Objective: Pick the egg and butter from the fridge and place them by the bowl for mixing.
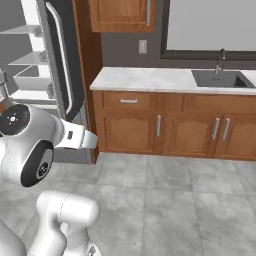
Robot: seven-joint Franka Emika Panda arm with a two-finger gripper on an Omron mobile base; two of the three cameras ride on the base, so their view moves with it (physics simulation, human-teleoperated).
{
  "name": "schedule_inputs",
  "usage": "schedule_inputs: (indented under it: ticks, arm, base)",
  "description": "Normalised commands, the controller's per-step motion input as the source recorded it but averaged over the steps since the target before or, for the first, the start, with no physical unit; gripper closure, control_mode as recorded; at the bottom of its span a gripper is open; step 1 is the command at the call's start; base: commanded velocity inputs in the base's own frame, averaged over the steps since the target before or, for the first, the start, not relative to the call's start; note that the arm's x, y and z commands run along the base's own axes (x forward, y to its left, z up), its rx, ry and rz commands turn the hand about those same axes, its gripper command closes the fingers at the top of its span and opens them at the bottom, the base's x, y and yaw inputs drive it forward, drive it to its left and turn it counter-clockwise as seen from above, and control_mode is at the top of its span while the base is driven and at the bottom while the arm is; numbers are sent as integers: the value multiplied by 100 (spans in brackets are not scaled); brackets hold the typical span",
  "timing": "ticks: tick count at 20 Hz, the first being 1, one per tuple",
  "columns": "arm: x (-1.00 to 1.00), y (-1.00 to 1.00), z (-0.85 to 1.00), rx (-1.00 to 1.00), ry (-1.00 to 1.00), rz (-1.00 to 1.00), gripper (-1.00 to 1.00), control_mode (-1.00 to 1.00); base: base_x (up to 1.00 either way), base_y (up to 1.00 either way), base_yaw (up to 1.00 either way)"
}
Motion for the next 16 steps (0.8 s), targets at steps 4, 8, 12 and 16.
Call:
schedule_inputs:
  ticks: [4,8,12,16]
  arm:
    - [0,0,0,0,0,0,-100,100]
    - [0,0,0,0,0,0,-100,100]
    - [0,0,0,0,0,0,-100,100]
    - [0,0,0,0,0,0,-100,100]
  base:
    - [-24,100,0]
    - [-19,100,0]
    - [-11,100,0]
    - [63,98,2]
